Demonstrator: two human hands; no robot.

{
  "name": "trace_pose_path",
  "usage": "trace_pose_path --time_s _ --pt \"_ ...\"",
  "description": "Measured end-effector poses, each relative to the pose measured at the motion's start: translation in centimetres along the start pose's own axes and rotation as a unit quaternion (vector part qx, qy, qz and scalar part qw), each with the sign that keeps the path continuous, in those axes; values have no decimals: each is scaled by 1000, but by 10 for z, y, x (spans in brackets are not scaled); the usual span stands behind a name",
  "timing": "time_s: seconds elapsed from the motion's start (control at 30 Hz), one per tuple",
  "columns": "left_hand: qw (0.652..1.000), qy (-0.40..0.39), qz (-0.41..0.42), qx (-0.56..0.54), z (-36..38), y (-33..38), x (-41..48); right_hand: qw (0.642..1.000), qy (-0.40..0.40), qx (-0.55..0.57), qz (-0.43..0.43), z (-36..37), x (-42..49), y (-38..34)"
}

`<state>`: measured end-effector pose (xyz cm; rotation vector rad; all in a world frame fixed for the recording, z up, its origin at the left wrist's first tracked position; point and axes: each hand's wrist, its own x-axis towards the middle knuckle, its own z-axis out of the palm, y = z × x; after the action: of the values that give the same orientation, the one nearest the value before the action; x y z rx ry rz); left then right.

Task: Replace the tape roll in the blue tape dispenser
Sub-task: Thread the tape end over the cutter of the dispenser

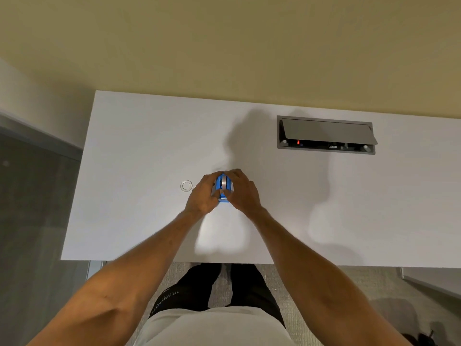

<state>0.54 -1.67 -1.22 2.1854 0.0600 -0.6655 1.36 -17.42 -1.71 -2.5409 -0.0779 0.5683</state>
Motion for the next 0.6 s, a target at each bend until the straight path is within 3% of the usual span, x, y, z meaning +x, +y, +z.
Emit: trace_pose_path --time_s 0.43,0.6 --pt "999 18 7 35 5 3 13 979 66 -172 -85 -7 7 7" --pt "999 7 -7 32 6 2 14 978 71 -182 -74 -5 9 7"
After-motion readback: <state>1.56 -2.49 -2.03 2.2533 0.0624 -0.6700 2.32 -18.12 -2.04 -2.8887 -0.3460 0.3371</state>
